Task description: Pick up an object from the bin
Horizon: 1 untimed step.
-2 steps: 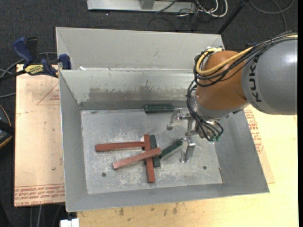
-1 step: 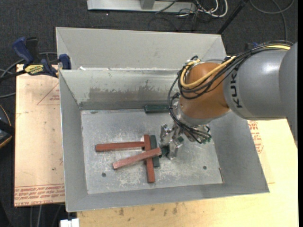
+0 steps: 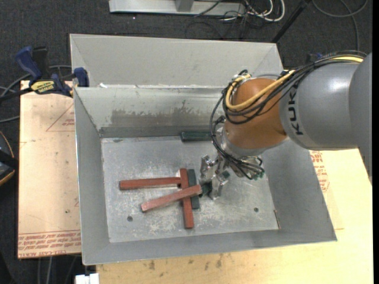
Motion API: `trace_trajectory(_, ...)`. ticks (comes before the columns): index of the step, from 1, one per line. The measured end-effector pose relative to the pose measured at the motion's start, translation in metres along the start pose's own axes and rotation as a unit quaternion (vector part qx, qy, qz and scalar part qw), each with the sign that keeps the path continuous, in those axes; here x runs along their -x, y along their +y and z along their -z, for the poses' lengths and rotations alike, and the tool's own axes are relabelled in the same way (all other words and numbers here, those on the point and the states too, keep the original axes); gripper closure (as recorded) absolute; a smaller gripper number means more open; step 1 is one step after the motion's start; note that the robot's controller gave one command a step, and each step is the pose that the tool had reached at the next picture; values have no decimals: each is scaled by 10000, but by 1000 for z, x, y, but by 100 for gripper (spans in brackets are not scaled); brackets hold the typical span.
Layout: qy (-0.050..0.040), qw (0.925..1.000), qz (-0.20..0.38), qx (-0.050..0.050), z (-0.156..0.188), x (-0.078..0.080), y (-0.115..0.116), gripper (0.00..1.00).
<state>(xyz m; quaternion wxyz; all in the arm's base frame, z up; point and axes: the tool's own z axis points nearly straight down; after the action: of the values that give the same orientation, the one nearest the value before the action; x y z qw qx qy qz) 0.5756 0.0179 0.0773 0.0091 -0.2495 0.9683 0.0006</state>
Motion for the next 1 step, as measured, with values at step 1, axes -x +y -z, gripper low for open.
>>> trace_trajectory(1, -24, 9992, -407, -5, 0, -10, 0, 100)
